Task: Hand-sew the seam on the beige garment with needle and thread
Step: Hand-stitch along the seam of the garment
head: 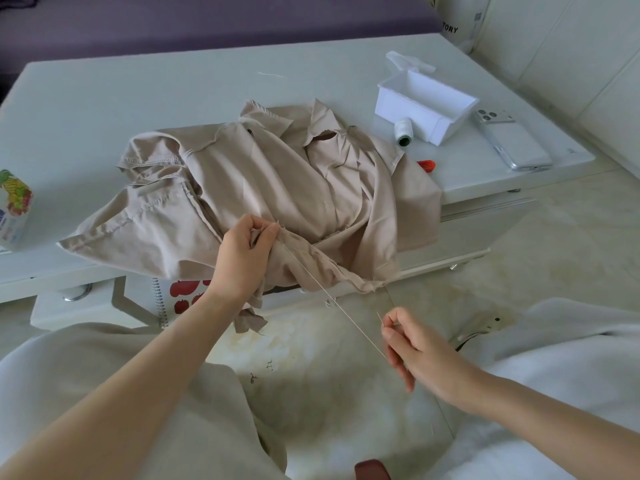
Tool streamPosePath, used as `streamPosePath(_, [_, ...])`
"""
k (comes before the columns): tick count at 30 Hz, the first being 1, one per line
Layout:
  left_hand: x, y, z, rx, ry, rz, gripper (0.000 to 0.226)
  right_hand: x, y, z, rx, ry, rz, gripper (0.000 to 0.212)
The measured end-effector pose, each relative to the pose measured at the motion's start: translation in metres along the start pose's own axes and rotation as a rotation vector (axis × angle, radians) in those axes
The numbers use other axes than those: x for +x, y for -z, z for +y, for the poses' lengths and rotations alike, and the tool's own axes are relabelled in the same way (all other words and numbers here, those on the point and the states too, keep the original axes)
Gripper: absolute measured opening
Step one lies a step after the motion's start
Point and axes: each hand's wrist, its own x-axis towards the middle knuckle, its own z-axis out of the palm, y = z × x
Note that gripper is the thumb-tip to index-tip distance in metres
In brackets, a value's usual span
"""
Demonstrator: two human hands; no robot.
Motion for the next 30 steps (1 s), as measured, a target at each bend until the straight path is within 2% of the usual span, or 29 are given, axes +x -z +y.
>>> streamPosePath(3, [-0.001,-0.001,0.000,0.015,-0.018,-0.016,0.015,0.004,0.002,0.005,-0.059,-0.005,0.024,0.015])
streamPosePath(7, [-0.003,-0.001,0.002,-0.006,-0.014,-0.050,0.015,0.012,0.003,-0.004,-0.181,0.150,0.170,0.017])
streamPosePath(14, [-0.013,0.001,0.013,-0.113,-0.052,-0.172,0.016,0.047,-0.004,-0.056,-0.065,0.330,0.234,0.009])
streamPosePath(17, [-0.018,0.003,0.017,-0.150,-0.051,-0.249,0.017,0.064,-0.006,-0.073,-0.096,0.271,0.197,0.029])
streamPosePath(22, [-0.020,0.007,0.015,-0.145,-0.026,-0.349,0.016,0.080,-0.004,-0.086,-0.009,0.265,0.036,0.041])
streamPosePath(27, [-0.016,0.013,0.010,-0.037,0.043,-0.482,0.008,0.077,0.006,-0.088,-0.049,0.239,0.017,0.037])
streamPosePath(30, [-0.013,0.018,0.006,0.060,0.056,-0.534,0.021,0.076,0.016,-0.082,-0.094,0.182,0.022,0.035])
